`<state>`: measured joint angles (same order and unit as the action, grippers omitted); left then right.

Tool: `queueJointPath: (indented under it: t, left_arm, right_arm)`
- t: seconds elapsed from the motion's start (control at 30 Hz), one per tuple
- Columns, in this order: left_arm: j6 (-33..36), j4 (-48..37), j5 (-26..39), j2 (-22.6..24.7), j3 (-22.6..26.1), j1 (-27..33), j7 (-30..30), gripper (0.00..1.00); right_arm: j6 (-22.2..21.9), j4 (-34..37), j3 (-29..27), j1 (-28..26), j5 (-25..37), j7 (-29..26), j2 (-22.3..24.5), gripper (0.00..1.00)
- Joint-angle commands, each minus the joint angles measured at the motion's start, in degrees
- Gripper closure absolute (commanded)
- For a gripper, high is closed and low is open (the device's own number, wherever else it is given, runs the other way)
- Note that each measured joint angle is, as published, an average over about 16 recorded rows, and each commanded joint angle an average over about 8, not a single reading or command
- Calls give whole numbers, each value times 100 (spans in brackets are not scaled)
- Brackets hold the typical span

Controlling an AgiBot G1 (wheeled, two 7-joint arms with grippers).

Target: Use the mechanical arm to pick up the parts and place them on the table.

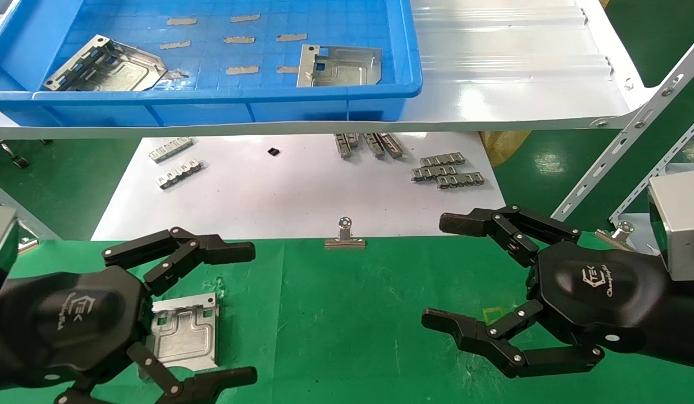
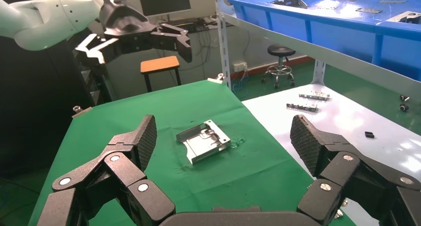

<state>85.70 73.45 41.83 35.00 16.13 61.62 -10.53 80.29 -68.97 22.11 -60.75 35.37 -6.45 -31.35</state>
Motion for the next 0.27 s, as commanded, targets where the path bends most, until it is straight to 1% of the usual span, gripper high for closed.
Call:
queueJointPath:
  t: [0.03,0.27]
  left_arm:
    - [6,73,5,8,-83,-41,-60,0]
    - [9,89,9,11,-101,-55,-62,0]
  right_arm:
    - [0,0,0,0,0,0,0,0]
    - [-1,1,0,1,0,0,1,0]
